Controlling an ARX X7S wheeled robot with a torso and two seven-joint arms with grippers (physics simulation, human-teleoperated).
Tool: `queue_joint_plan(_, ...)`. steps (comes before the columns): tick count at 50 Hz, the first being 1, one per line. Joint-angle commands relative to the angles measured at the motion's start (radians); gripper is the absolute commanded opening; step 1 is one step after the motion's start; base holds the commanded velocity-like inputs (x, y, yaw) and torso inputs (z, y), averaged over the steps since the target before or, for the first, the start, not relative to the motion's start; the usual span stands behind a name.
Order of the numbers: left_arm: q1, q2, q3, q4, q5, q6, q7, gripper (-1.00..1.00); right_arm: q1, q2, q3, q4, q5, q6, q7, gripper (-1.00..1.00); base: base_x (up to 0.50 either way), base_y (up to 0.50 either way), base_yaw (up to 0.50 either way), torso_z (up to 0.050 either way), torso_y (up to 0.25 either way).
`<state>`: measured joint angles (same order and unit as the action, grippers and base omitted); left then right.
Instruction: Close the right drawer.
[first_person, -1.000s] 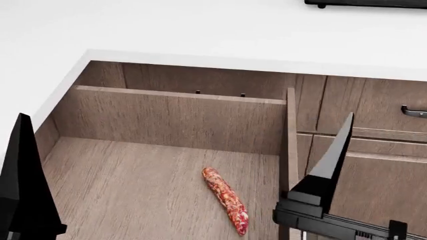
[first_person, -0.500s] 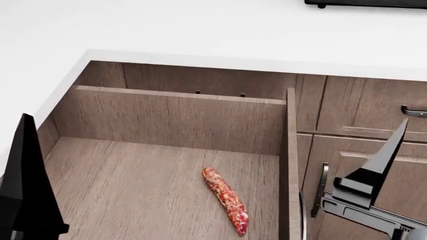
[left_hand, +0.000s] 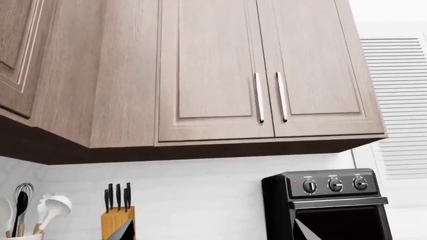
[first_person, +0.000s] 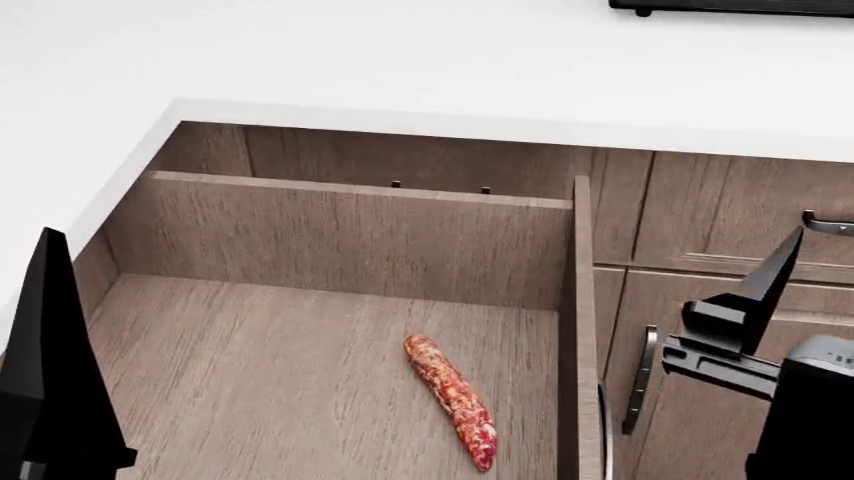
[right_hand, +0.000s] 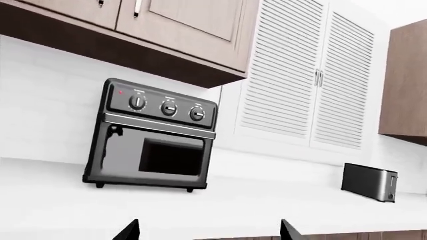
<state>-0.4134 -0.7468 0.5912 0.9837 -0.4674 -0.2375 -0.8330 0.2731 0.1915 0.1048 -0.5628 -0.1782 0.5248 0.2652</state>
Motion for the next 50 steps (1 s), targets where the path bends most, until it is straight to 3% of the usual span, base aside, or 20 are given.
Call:
queue_joint_plan(1,-0.001,-0.003,0.000,-0.002,-0.004,0.003,-0.004,1.00,0.111,0.024,-0.018,0.186,0.013,0.012,-0.002,1.00,0.00,0.00,0.00,0.000,0.000)
queue_joint_plan(14,-0.001,-0.004,0.009,-0.001,0.002,0.004,-0.008,1.00,0.197,0.035,-0.041,0.459,0.028,-0.048,0.010,1.00,0.00,0.00,0.00,0.000,0.000)
queue_joint_plan(30,0.002,-0.011,0.016,0.008,0.003,0.001,-0.016,1.00,0.465,0.018,-0.181,0.925,-0.007,-0.103,-0.005,1.00,0.00,0.00,0.00,0.000,0.000)
queue_joint_plan(50,-0.006,-0.012,0.021,-0.004,-0.002,0.009,-0.016,1.00,0.507,0.036,-0.176,1.026,0.002,-0.107,0.007,1.00,0.00,0.00,0.00,0.000,0.000)
